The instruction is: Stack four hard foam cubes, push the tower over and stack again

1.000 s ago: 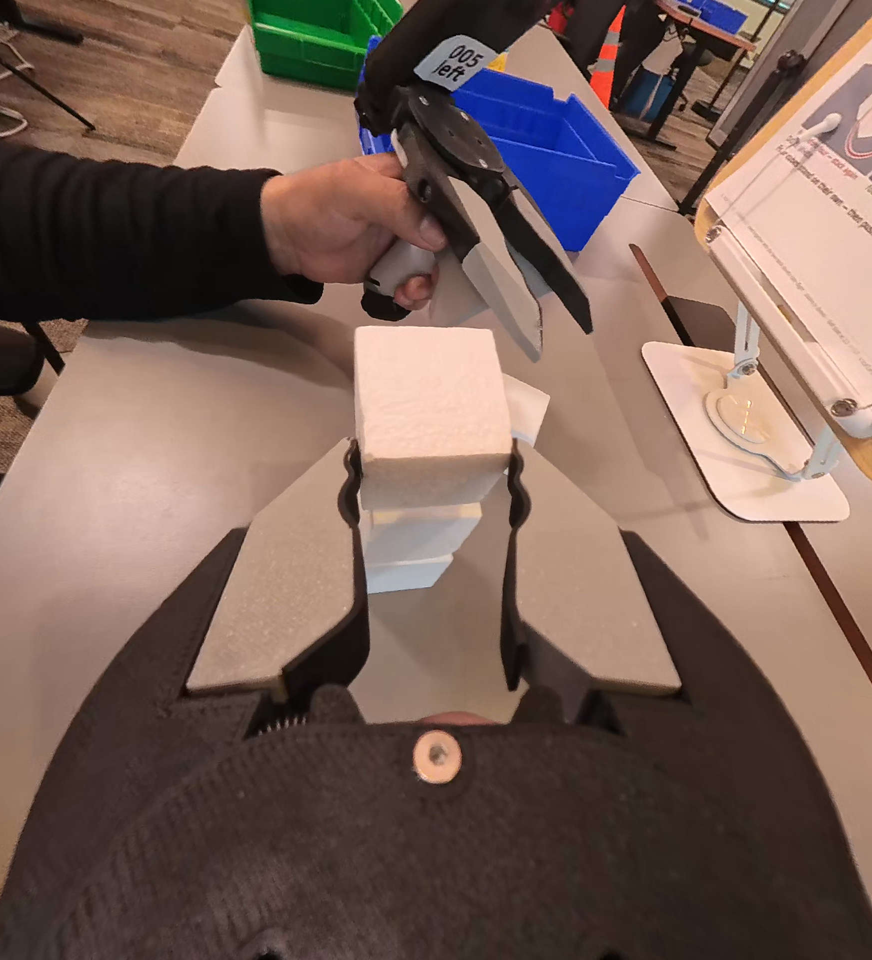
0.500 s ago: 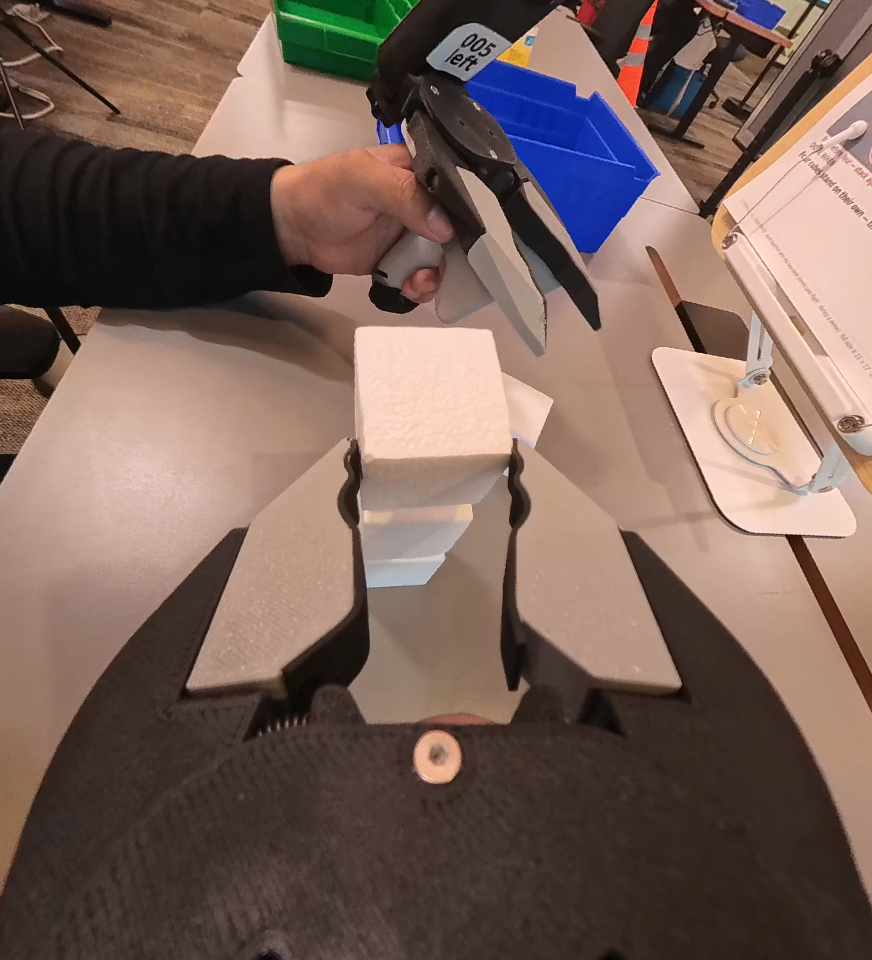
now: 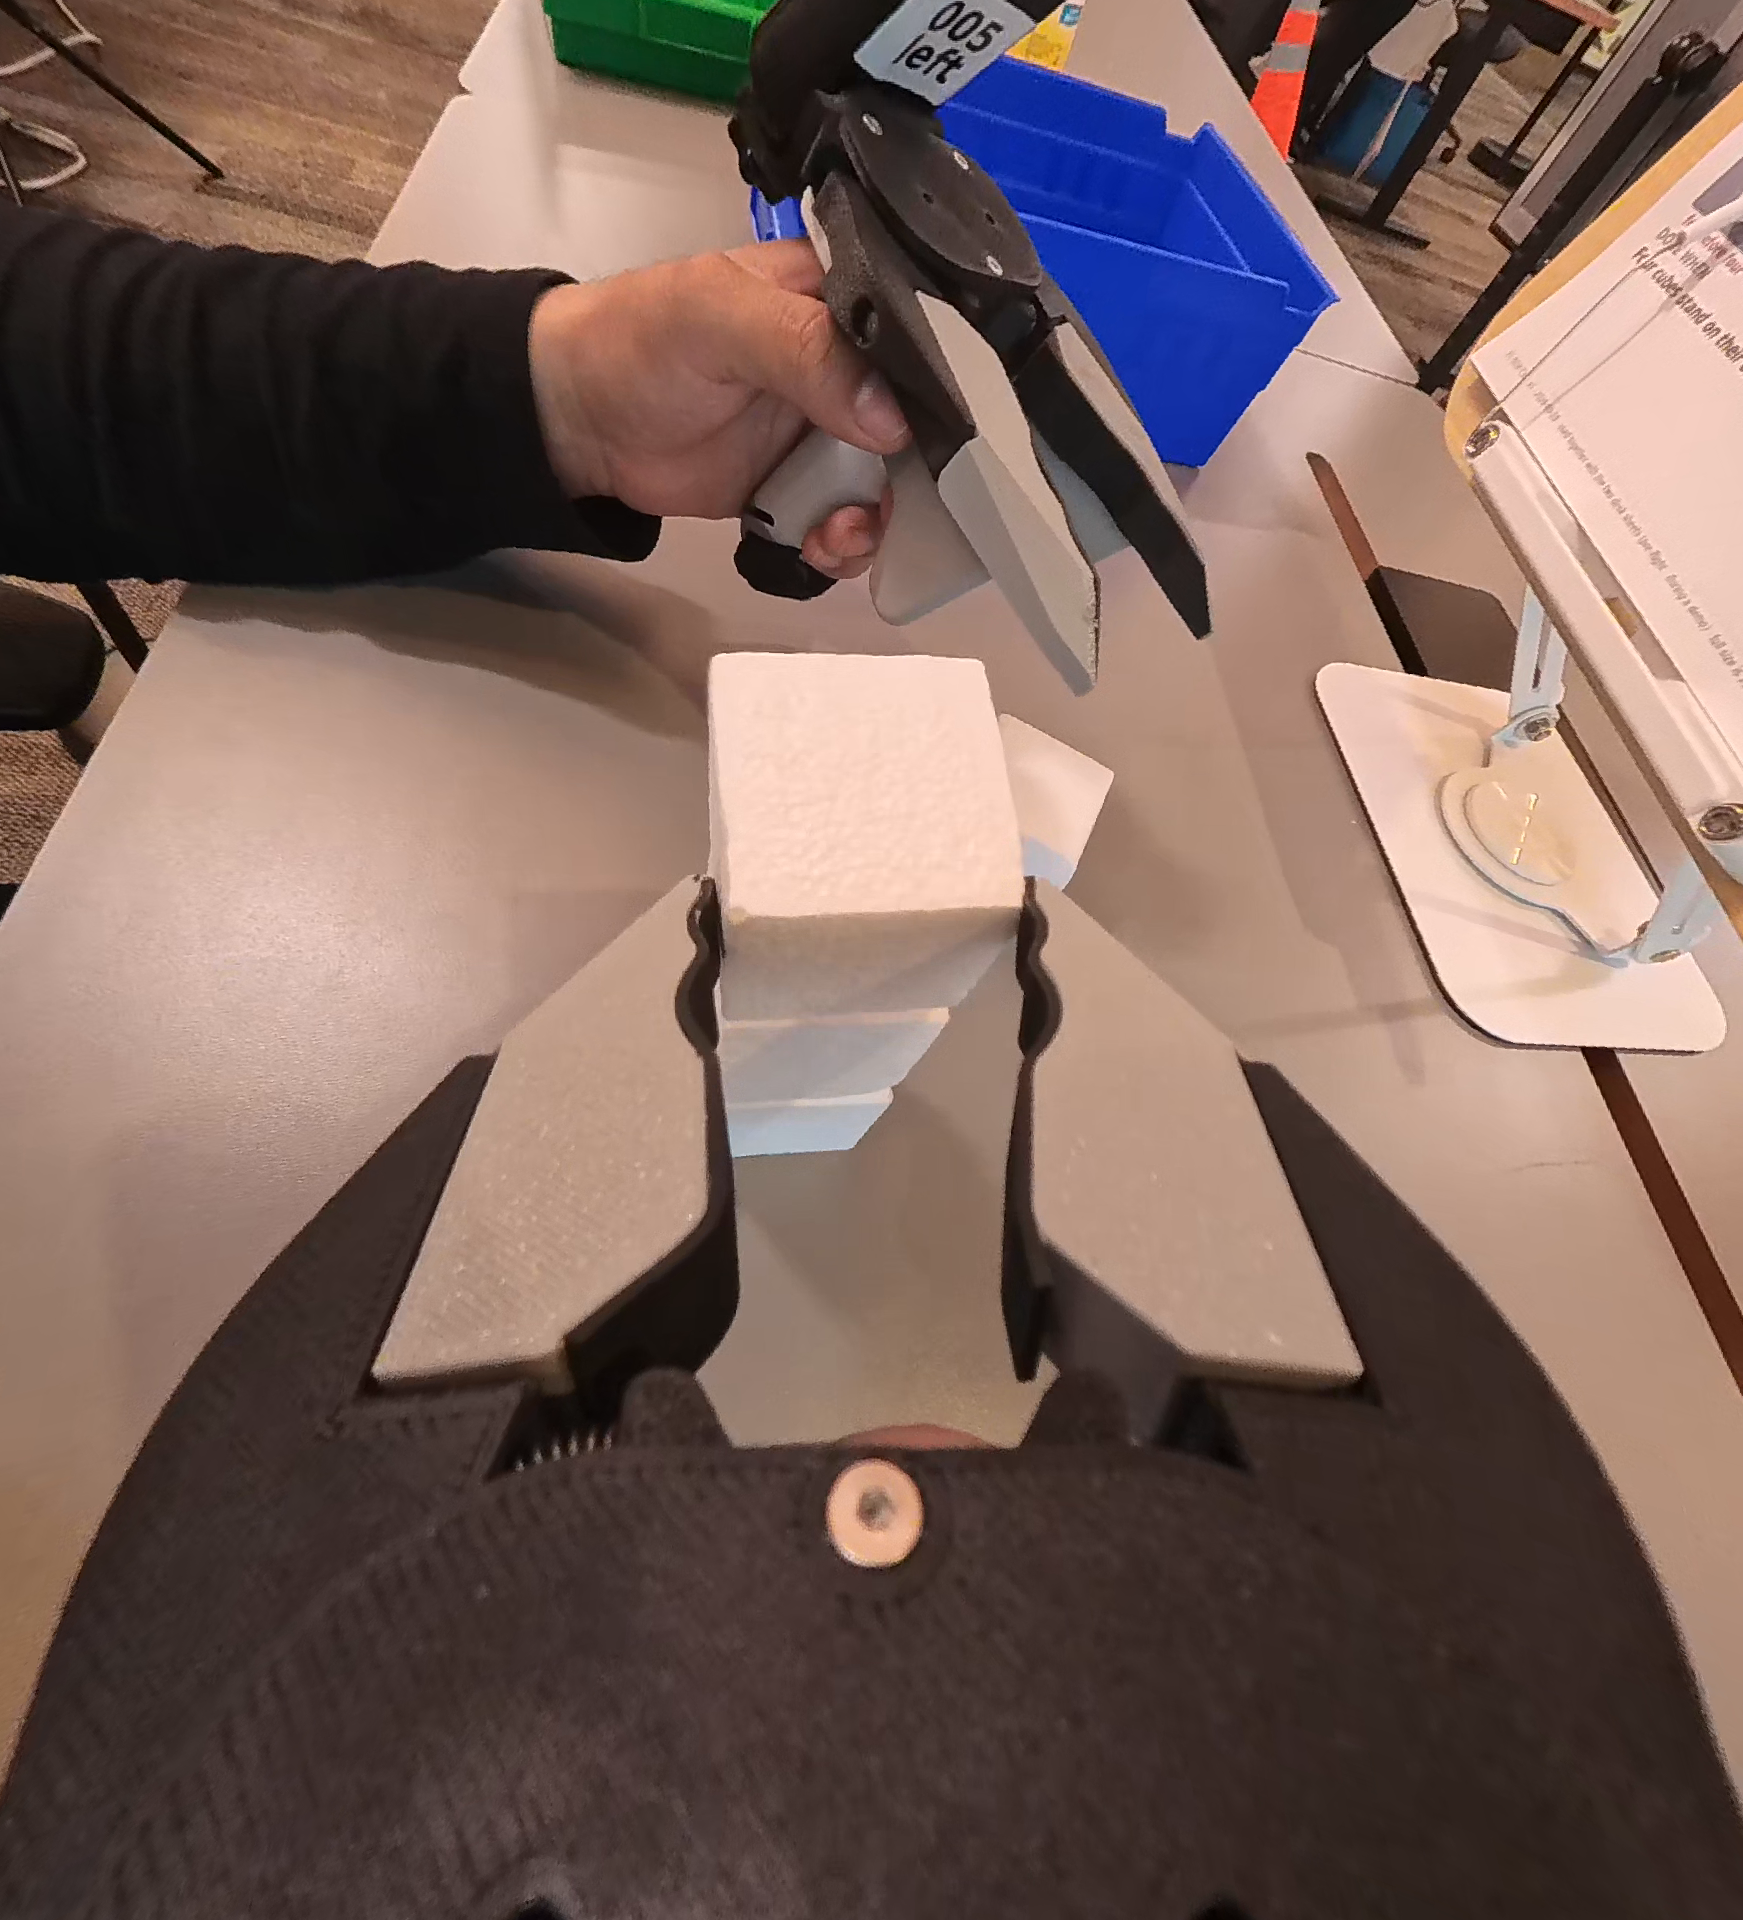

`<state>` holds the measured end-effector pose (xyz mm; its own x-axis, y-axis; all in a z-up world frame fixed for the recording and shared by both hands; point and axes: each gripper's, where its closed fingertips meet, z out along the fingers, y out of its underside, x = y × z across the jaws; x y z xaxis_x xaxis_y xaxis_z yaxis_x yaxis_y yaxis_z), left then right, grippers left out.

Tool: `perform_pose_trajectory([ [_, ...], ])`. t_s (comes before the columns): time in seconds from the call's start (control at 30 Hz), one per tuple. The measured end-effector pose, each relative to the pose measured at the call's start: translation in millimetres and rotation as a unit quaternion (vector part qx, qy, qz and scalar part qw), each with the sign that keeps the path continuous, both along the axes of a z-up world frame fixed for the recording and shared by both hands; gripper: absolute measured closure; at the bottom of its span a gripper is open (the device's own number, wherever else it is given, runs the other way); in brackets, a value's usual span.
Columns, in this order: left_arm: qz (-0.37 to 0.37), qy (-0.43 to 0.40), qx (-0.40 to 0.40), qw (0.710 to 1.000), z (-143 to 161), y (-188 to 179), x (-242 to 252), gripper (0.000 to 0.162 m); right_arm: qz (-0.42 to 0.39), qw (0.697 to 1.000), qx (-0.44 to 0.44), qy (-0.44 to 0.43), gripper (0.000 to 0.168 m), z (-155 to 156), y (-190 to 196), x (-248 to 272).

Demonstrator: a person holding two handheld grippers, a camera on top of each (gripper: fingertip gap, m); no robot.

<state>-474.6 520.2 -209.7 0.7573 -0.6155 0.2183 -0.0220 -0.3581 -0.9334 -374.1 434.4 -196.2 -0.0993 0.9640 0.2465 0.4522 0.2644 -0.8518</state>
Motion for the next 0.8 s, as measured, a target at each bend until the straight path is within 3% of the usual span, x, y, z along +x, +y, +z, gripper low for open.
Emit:
perform_pose_trajectory([
  [0.53, 0.0, 0.0, -0.001, 1.0, -0.2, 0.0, -0.1, 0.081, -0.008, 1.0, 0.002, -0.003, 0.112, -2.5, 2.4, -1.0],
  [0.8, -0.003, -0.004, -0.006, 1.0, -0.6, -0.7, -0.5, 0.078, -0.008, 1.0, -0.012, 0.014, 0.095, 0.1, 1.9, -1.5],
])
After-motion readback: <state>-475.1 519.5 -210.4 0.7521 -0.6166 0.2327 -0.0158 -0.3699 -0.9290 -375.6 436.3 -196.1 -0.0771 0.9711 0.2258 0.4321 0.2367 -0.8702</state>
